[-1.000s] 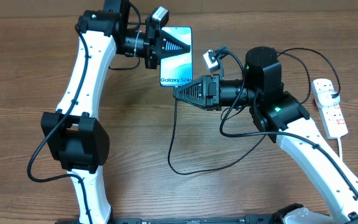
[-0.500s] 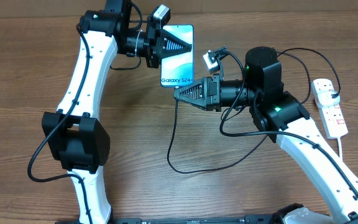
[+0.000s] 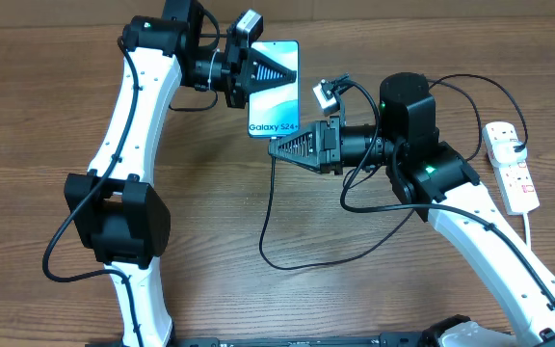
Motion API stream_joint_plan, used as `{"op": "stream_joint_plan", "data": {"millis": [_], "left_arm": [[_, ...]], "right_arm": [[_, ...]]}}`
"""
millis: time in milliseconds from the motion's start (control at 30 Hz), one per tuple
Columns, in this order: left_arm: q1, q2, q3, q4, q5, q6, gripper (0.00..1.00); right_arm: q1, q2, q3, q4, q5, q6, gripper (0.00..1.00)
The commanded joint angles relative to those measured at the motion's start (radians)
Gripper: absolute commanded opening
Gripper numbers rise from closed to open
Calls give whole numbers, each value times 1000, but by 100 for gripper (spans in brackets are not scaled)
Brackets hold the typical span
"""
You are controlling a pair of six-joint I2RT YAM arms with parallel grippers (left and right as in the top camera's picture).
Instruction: Plug charger to phone and switch on socket
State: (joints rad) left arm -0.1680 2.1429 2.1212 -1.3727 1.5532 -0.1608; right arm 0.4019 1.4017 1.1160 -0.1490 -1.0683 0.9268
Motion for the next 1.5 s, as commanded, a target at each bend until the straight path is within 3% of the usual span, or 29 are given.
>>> {"op": "stream_joint_plan", "data": {"millis": [0, 1167, 1267, 1300, 1367, 1467], "left_arm": [[-10, -40, 17, -19, -7, 27, 4], [-26, -40, 17, -111, -8, 113, 4], [-16, -40, 17, -108, -8, 112, 4], [-11, -40, 17, -105, -8, 112, 4], [1, -40, 17, -94, -8, 100, 4], [20, -40, 17, -68, -8, 79, 4]], "right_arm": [[2, 2, 3, 17, 46, -13, 4], [-27, 3, 3, 96, 107, 19, 5], [-26, 3, 3, 95, 90, 15, 57], [-27, 3, 3, 96, 83, 16, 68], [-27, 3, 3, 96, 69, 16, 80], [-27, 3, 3, 95, 53, 16, 89]]}}
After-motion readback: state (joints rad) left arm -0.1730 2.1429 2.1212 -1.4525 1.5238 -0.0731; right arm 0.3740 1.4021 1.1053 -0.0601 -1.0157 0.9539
